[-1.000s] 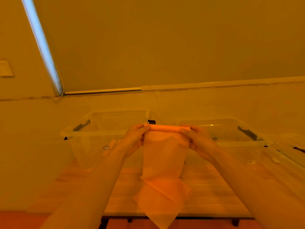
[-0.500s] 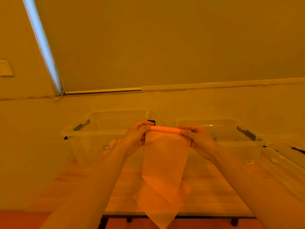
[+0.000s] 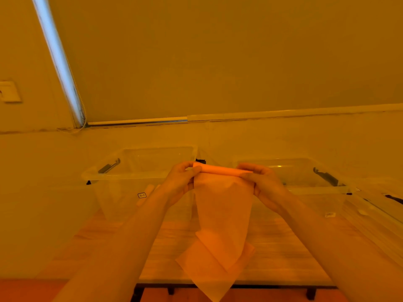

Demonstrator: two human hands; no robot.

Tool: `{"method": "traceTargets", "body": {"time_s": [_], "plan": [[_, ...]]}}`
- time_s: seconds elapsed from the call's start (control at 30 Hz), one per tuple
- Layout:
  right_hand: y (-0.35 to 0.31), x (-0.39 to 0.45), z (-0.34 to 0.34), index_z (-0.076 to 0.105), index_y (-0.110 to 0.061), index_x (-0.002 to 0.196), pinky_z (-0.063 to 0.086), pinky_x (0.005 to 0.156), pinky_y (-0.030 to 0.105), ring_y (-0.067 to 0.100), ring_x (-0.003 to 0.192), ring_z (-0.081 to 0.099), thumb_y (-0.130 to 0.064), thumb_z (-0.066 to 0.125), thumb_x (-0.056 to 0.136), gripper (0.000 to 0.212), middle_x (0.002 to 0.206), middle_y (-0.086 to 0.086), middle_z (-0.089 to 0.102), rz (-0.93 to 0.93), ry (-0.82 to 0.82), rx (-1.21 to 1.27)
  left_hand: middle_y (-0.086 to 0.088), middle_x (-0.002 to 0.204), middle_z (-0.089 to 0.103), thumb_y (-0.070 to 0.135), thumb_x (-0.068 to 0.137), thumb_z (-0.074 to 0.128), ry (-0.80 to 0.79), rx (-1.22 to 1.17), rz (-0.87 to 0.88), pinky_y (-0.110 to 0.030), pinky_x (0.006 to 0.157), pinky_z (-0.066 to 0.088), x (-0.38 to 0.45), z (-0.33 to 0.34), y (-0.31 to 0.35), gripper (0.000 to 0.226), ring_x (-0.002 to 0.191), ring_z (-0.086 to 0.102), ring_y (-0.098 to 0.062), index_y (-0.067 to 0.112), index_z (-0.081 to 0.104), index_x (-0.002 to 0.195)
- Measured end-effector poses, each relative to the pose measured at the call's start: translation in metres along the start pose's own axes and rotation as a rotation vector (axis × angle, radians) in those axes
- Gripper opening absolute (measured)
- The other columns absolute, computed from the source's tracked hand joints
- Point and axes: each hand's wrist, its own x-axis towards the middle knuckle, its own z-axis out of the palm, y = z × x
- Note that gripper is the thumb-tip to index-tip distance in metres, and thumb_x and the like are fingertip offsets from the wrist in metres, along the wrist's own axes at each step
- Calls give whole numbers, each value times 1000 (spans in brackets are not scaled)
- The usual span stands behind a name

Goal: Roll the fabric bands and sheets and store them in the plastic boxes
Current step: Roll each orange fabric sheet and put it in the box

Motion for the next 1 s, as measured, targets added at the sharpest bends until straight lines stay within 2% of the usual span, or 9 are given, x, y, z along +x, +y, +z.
{"method": "traceTargets", "body": {"time_s": [0.07, 0.17, 0.27, 0.37, 0.5, 0.7, 0.77, 0.87, 1.0], "plan": [[0, 0, 0, 63, -8, 114, 56, 56, 23, 14, 74, 70, -1, 64, 85, 29, 108, 17, 65, 32, 2, 38, -8, 100, 64, 12, 96, 52, -21, -10, 20, -29, 64, 58, -3, 1, 1, 19, 84, 64, -19, 11, 59, 113], [1, 1, -1, 66, -11, 109, 54, 58, 22, 23, 93, 65, -8, 69, 82, 27, 120, 20, 61, 57, 13, -60, -9, 98, 63, 12, 96, 53, -28, -14, 27, -31, 62, 58, -4, 1, 2, 20, 83, 63, -21, 14, 59, 114], [0, 1, -2, 69, -17, 99, 55, 61, 24, 27, 103, 61, -6, 68, 84, 19, 121, 18, 61, 39, 15, -129, -10, 98, 64, 12, 96, 52, -17, -31, -5, -34, 67, 57, -2, 3, 2, 17, 84, 64, -23, 14, 61, 110], [0, 1, -2, 67, -18, 103, 56, 63, 25, 30, 108, 60, -3, 67, 83, 25, 123, 17, 58, 53, 21, -114, -9, 95, 60, 18, 97, 51, 7, -13, 0, -31, 61, 55, -1, 4, 0, 19, 79, 60, -21, 9, 60, 112], [0, -4, 0, 57, -2, 125, 55, 58, 25, 24, 93, 65, -13, 72, 73, 55, 116, 18, 63, 133, 20, -2, -12, 104, 59, 14, 96, 52, 37, -32, 22, -31, 61, 56, 0, 2, -3, 18, 81, 61, -22, 10, 60, 112], [2, -5, 1, 61, -6, 109, 59, 58, 29, 20, 76, 68, -13, 55, 95, 17, 99, 15, 68, 161, 5, 23, -8, 109, 61, 15, 98, 48, -23, -26, -48, -31, 75, 55, -4, 4, -8, 22, 96, 63, -20, 14, 54, 119], [2, -5, 3, 59, -7, 109, 58, 58, 29, 19, 73, 69, -12, 52, 96, 16, 100, 16, 68, 154, -1, 21, -10, 114, 60, 19, 100, 45, -21, -14, -61, -32, 76, 55, -6, 7, -11, 18, 101, 62, -23, 16, 56, 114], [4, -6, 6, 58, -10, 111, 55, 63, 33, 23, 81, 67, -17, 50, 98, 17, 100, 14, 68, 140, -2, -105, -11, 119, 58, 27, 100, 43, 8, 30, -84, -38, 83, 54, -4, 12, -18, 17, 107, 60, -27, 20, 53, 112], [10, -6, 10, 57, -11, 100, 44, 48, 26, 15, 53, 55, -20, 47, 100, 14, 66, 5, 60, 67, 69, -267, -3, 113, 53, 37, 99, 43, 9, 140, -90, -38, 85, 53, -6, 17, -23, 37, 104, 57, -22, 20, 39, 131]]}}
